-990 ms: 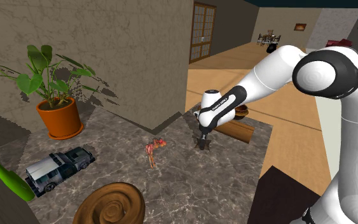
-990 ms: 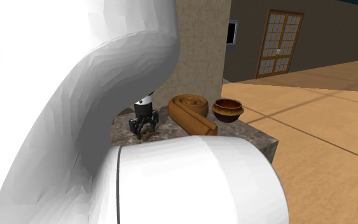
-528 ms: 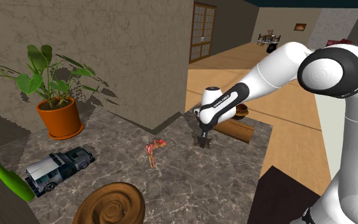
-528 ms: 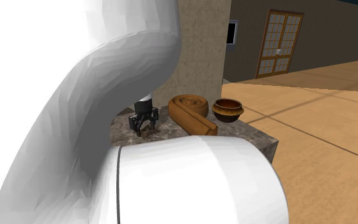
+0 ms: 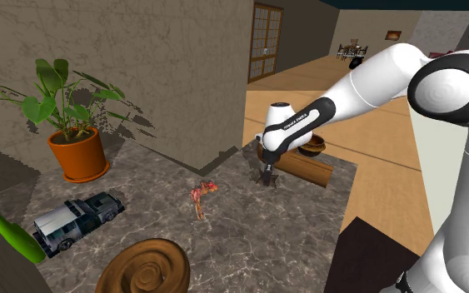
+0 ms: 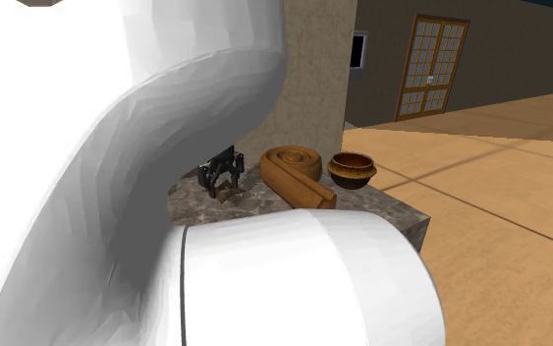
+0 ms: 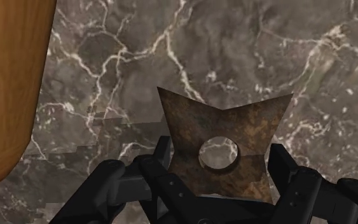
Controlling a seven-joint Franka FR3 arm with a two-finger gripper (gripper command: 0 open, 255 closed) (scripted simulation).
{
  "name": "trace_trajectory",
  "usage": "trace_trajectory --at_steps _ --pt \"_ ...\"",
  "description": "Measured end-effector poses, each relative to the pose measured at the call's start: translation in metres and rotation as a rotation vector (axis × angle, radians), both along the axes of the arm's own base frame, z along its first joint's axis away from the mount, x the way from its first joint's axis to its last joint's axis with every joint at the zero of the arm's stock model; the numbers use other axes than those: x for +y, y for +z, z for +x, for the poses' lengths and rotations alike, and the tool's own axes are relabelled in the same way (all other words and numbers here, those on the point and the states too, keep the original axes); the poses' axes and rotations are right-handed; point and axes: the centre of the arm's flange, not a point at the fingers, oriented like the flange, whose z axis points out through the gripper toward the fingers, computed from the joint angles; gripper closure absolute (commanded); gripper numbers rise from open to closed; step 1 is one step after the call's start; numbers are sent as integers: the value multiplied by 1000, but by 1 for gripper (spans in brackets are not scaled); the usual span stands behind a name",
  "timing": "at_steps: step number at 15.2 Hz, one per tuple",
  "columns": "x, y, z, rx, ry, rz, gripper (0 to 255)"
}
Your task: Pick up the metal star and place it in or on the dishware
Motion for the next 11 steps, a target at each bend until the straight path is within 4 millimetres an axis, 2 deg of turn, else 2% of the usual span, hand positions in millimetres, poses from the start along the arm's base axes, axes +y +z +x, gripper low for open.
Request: trace_trajectory --at_steps 11 --pt "2 57 0 0 0 0 255"
